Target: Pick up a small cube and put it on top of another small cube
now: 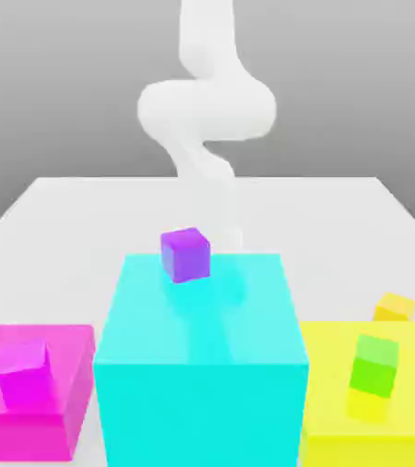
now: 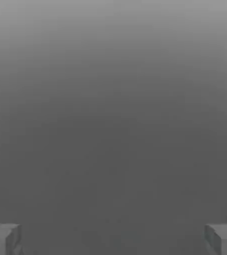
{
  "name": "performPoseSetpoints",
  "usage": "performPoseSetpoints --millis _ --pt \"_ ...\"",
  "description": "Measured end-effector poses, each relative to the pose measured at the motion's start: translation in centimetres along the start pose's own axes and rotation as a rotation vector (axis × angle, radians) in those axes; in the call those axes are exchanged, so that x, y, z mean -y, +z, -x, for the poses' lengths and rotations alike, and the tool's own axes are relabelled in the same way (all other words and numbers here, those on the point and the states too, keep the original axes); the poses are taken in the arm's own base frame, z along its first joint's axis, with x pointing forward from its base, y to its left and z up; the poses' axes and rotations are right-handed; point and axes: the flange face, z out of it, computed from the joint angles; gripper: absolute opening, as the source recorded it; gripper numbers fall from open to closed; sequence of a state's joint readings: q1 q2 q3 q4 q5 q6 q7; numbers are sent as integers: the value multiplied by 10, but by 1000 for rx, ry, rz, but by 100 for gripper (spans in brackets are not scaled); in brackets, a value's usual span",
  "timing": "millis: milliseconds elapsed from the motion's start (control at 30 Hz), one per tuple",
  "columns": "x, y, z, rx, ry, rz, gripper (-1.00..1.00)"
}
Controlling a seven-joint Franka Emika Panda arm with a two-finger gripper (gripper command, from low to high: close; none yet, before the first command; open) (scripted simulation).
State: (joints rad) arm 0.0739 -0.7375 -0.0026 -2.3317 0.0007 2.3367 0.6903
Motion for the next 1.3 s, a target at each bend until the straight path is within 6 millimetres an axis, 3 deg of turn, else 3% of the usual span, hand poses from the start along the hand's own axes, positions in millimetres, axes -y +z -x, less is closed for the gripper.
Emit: performPoseSetpoints --millis 133,300,467,600,800,1033,1267,1300 --pt "26 66 43 123 -270 -11 0" --pt "51 134 113 264 -602 -43 0" --pt "64 187 198 396 -940 -93 0" --pt "64 219 272 496 -1213 -146 0" --pt "43 250 384 639 -1625 -245 0" --pt "-10 257 512 798 -2129 -402 0" --pt "-49 305 553 830 -2198 -423 0" --pt "-53 310 557 830 -2198 -423 -100"
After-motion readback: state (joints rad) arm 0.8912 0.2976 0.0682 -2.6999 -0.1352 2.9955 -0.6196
